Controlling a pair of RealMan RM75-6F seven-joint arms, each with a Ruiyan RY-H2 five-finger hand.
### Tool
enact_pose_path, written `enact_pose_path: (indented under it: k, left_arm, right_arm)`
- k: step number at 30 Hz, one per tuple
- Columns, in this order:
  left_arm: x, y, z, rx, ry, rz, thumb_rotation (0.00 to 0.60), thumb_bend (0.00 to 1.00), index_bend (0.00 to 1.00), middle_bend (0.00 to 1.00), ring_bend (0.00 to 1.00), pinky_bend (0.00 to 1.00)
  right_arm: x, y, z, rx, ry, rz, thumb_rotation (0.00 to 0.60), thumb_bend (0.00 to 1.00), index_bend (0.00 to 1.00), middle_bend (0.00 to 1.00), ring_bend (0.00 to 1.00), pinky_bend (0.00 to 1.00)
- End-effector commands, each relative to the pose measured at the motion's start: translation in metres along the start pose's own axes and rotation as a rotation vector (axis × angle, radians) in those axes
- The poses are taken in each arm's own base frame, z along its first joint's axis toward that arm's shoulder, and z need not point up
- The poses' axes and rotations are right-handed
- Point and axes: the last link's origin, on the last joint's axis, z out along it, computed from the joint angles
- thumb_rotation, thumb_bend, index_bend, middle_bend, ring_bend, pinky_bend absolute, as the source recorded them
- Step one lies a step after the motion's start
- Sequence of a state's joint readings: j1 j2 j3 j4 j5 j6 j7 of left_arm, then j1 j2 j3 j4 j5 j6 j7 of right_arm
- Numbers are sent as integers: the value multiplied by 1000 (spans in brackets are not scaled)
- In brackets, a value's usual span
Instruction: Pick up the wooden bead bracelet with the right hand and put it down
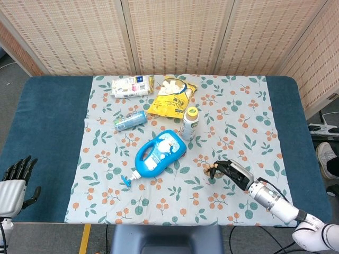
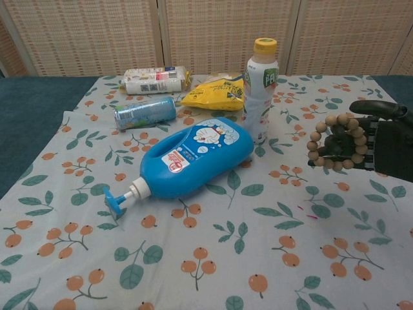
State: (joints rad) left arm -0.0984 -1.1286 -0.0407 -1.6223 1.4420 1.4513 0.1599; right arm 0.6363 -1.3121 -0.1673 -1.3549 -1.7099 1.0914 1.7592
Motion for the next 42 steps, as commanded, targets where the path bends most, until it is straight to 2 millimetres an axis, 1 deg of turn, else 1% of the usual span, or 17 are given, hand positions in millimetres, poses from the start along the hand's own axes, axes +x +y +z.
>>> enact_pose_path:
  k: [1, 6, 9, 11, 13, 15, 20, 23, 24, 28, 30, 32, 33, 34, 36, 38, 42]
  left_arm:
    - [0, 0, 0, 0, 0, 0, 600, 443, 0, 0, 0, 118]
    - [0, 0, 0, 1, 1, -2, 600, 442, 0, 0, 0, 119]
    - [1, -1, 0, 1, 2, -1, 600, 442, 0, 0, 0, 119]
    - [1, -1, 0, 2, 2, -2, 600, 442, 0, 0, 0, 119]
    - [1, -1, 0, 3, 2, -1, 600, 442, 0, 0, 0, 119]
    - [1, -1, -1, 3, 4, 0, 600, 442, 0, 0, 0, 118]
    - [2, -2, -2, 9, 7, 0, 600, 442, 0, 0, 0, 118]
    - [3, -3, -2, 11, 11, -1, 600, 442, 0, 0, 0, 119]
    - [3, -3, -2, 12, 11, -2, 600, 441, 0, 0, 0, 119]
    - [3, -3, -3, 12, 12, -3, 600, 442, 0, 0, 0, 119]
    - [3, -3, -3, 11, 12, -2, 600, 441, 0, 0, 0, 119]
    - [3, -3, -2, 12, 11, -2, 600, 441, 0, 0, 0, 119]
    - [3, -3, -2, 12, 10, -2, 600, 441, 0, 0, 0, 119]
    - [3, -3, -2, 11, 10, -2, 600, 441, 0, 0, 0, 119]
    - [3, -3, -2, 11, 10, -2, 600, 441, 0, 0, 0, 119]
    - [2, -3, -2, 11, 8, -1, 600, 441, 0, 0, 0, 120]
    - [2, -3, -1, 12, 8, 0, 600, 441, 0, 0, 0, 121]
  right_arm:
    - [-4, 3, 0, -11, 2, 74, 285, 408, 567, 564, 294, 151]
    - [-4, 4, 2, 1, -5, 84, 286, 433, 567, 565, 294, 147]
    - [-5, 6, 2, 3, -7, 79, 296, 507, 571, 565, 295, 146]
    - [-6, 7, 2, 1, -11, 83, 309, 565, 572, 565, 295, 146]
    - [-6, 8, 3, -5, -16, 89, 332, 680, 575, 566, 295, 146]
    - [-7, 8, 5, -2, -21, 88, 344, 755, 578, 566, 295, 146]
    - [-7, 6, 7, 4, -25, 80, 382, 867, 583, 567, 295, 147]
    - [-6, 5, 8, 5, -22, 78, 401, 984, 582, 567, 295, 146]
    - [-6, 5, 8, 4, -20, 77, 405, 995, 580, 567, 295, 146]
    - [-6, 5, 9, -4, -19, 81, 475, 1000, 543, 567, 295, 146]
    - [-6, 6, 8, 2, -15, 69, 434, 1000, 520, 567, 295, 146]
    - [-6, 8, 8, 6, -6, 38, 334, 828, 492, 567, 294, 145]
    - [-6, 9, 8, 5, -1, 22, 306, 727, 485, 567, 294, 145]
    - [-6, 10, 8, 5, 2, 12, 272, 554, 476, 566, 294, 144]
    - [-6, 10, 8, 5, 6, 5, 231, 363, 462, 566, 293, 144]
    - [-5, 10, 7, 5, 11, -6, 211, 279, 456, 566, 293, 144]
    - [-5, 10, 7, 6, 10, -17, 196, 253, 449, 566, 293, 144]
